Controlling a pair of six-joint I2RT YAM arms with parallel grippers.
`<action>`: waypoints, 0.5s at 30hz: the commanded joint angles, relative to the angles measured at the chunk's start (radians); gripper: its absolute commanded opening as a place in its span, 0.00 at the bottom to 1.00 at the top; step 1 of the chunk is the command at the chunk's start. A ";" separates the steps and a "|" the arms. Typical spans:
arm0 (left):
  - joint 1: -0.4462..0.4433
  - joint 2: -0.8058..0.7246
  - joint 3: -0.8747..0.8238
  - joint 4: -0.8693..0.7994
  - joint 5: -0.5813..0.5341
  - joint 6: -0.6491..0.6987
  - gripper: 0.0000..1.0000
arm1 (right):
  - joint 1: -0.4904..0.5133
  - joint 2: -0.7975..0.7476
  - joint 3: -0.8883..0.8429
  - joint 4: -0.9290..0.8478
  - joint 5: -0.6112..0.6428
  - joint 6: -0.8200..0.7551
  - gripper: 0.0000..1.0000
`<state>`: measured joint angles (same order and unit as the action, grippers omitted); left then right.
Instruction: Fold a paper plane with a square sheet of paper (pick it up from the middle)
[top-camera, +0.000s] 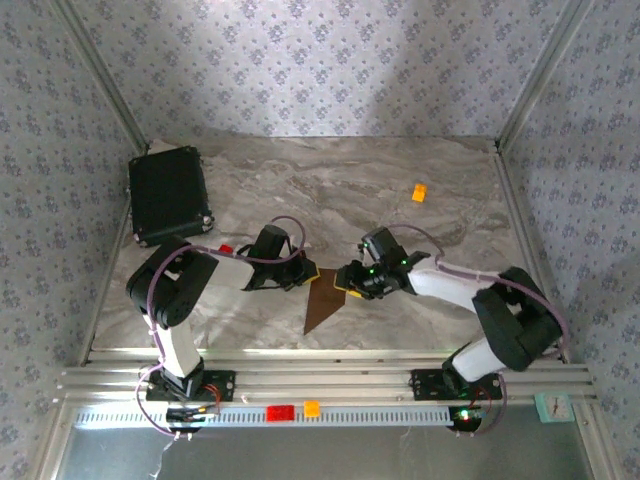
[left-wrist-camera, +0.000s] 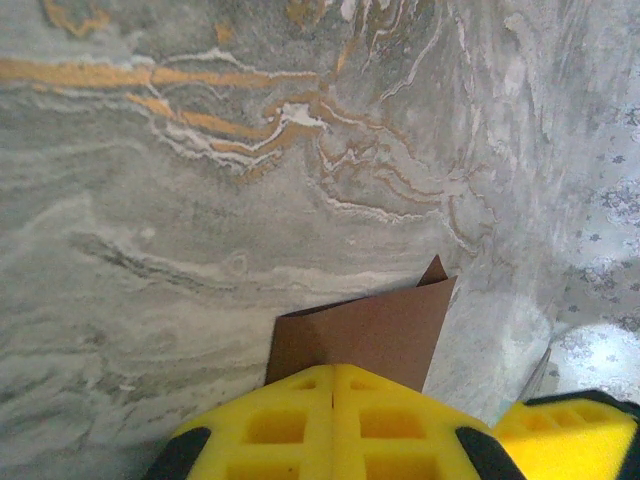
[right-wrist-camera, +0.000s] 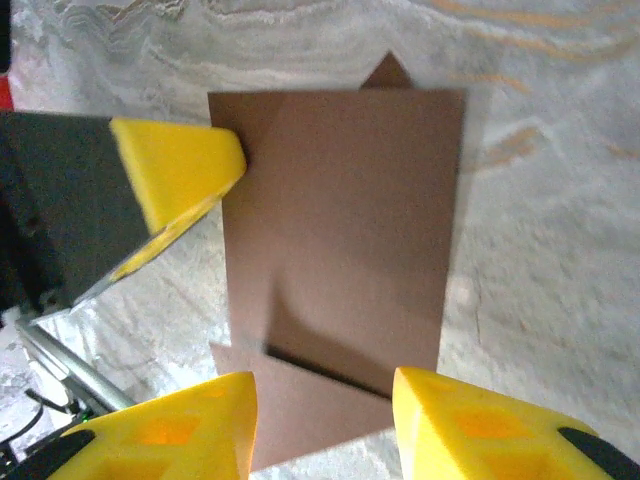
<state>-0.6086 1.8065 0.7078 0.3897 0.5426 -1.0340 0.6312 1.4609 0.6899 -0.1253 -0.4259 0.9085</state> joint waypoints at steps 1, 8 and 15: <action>-0.007 0.022 -0.026 -0.081 -0.026 0.009 0.00 | -0.003 -0.058 -0.074 -0.013 0.012 0.143 0.41; -0.006 0.027 -0.021 -0.084 -0.030 0.005 0.00 | 0.022 -0.026 -0.107 0.088 -0.064 0.218 0.40; -0.007 0.030 -0.016 -0.088 -0.026 0.005 0.00 | 0.049 0.056 -0.050 0.080 -0.051 0.222 0.40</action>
<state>-0.6086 1.8065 0.7078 0.3893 0.5426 -1.0344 0.6716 1.4895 0.5976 -0.0357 -0.4717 1.1091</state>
